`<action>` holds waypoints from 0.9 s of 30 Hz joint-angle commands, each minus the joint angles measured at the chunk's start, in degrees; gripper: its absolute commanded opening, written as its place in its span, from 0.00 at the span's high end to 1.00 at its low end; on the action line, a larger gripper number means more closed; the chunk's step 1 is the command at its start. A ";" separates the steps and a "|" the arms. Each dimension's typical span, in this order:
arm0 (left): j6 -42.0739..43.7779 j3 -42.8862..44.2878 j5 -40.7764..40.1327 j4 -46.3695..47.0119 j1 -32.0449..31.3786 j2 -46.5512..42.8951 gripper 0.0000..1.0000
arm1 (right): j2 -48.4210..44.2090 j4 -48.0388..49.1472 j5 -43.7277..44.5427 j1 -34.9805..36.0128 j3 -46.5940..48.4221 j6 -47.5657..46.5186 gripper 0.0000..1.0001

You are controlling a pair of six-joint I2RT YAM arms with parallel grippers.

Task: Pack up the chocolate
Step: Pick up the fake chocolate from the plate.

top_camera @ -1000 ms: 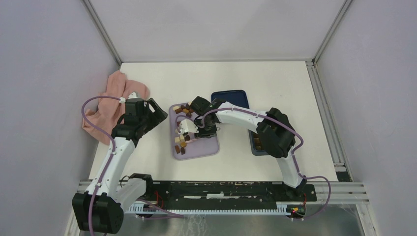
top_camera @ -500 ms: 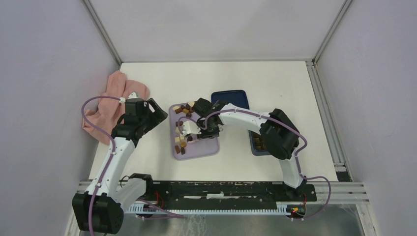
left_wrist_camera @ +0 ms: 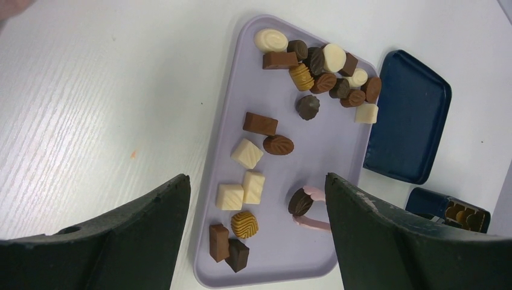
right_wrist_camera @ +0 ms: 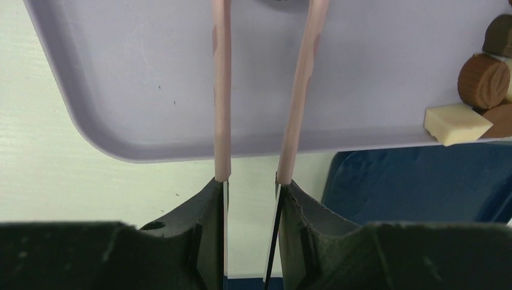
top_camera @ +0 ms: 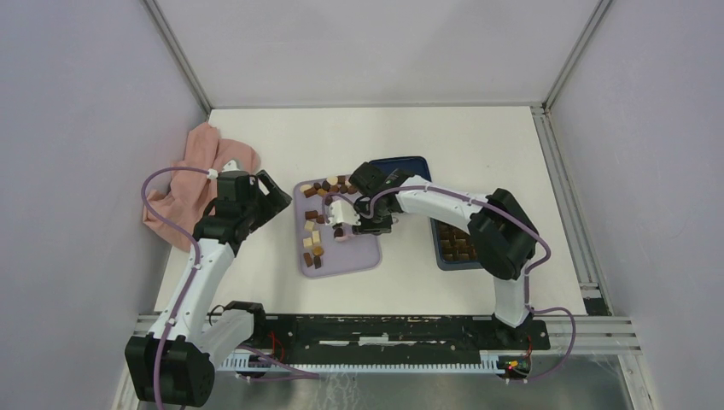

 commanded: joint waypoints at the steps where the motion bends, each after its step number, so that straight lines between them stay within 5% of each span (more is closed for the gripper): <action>1: -2.30 -0.26 0.71 2.58 -0.11 -0.94 0.13 | -3.89 2.24 -2.26 -0.90 -1.05 0.77 0.65; 13: -4.44 0.22 4.69 7.02 -0.08 -0.88 0.13 | -9.72 3.18 -6.17 -4.64 -4.42 0.51 0.64; 27: -5.60 1.19 9.85 15.51 -0.12 3.53 0.12 | -30.27 2.50 -9.97 -18.67 -18.81 -0.91 0.64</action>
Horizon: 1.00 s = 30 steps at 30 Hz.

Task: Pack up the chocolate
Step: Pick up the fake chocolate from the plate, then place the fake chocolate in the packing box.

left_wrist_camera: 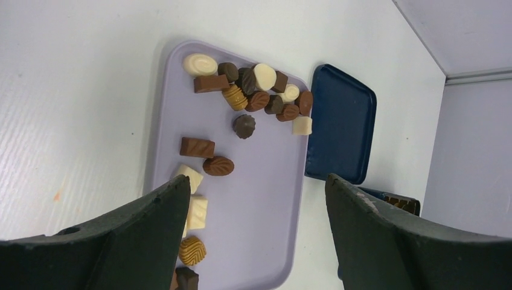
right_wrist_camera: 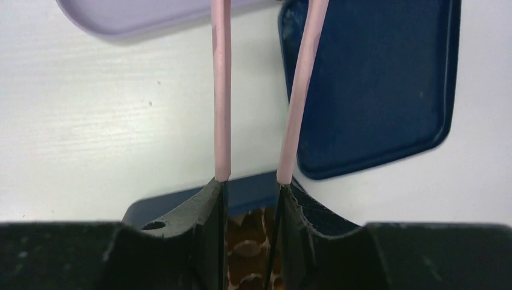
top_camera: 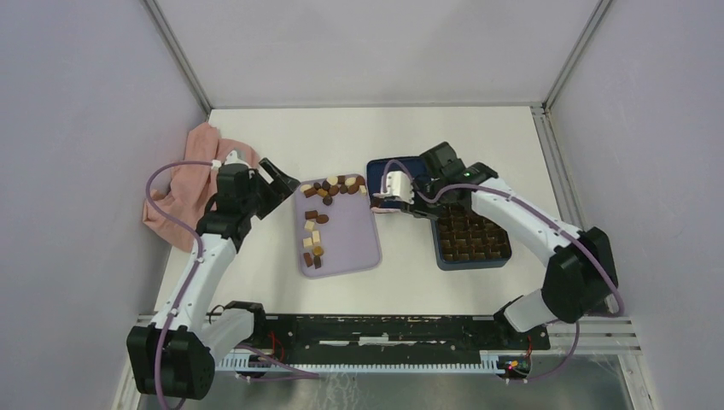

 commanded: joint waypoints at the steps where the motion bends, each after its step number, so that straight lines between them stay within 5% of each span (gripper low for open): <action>1: -1.56 1.61 3.31 6.28 -0.10 2.83 0.12 | -7.96 0.68 -2.29 -4.73 -5.30 -0.18 0.64; 20: 0.42 8.21 11.43 13.51 -0.39 16.72 0.13 | -29.66 -7.47 -4.01 -40.99 -22.14 -6.85 0.63; 30: 3.74 9.35 14.22 15.16 -2.04 18.49 0.13 | -30.39 -15.33 -3.56 -54.88 -22.29 -16.45 0.63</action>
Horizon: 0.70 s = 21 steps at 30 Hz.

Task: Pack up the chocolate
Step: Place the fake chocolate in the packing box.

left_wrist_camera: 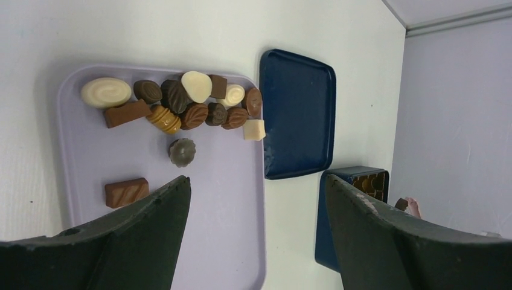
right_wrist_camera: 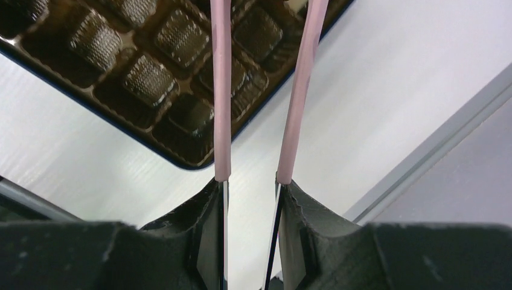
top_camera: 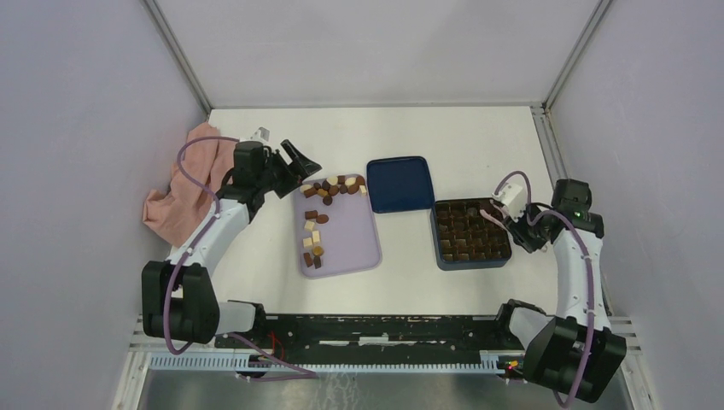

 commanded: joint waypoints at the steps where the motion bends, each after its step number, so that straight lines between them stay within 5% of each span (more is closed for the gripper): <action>1: 3.92 2.42 2.27 2.85 -0.48 -0.22 0.13 | -0.86 -3.83 -0.09 -4.63 0.13 -6.86 0.63; 21: 6.82 -0.81 2.22 4.31 -1.83 -2.74 0.14 | 3.96 -1.56 5.04 -7.39 -1.51 -9.97 0.62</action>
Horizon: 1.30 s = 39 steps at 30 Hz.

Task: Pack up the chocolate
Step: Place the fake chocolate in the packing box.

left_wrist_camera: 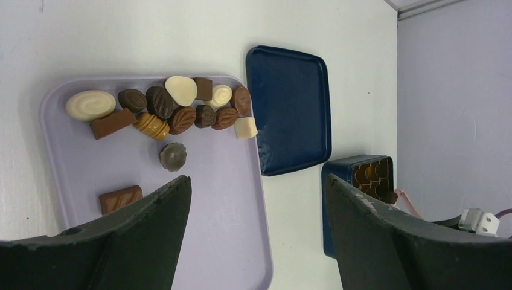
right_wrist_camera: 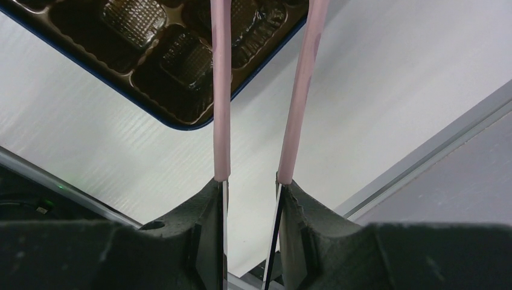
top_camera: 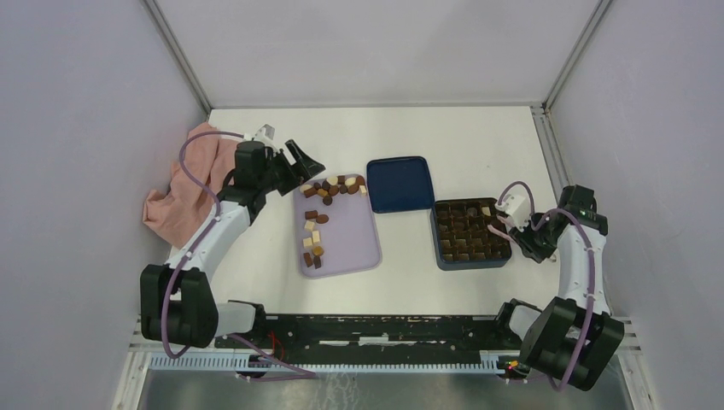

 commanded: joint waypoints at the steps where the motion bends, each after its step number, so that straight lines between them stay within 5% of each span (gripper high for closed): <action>1: 2.65 -0.86 0.59 2.53 -0.20 -1.93 0.14 | 1.25 3.13 2.38 -0.18 0.26 -0.14 0.62; 16: 1.12 -2.58 -1.37 2.89 -0.78 -4.10 0.14 | 4.59 4.16 0.24 -0.08 2.50 0.46 0.52; 24: 1.14 -1.75 -3.11 1.50 -1.65 -4.66 0.14 | 7.31 -0.27 -6.78 0.82 12.79 2.89 0.56; 39: 4.83 2.02 -19.25 -14.08 -1.61 -11.99 0.14 | 10.71 11.45 -10.33 34.95 17.54 16.17 0.56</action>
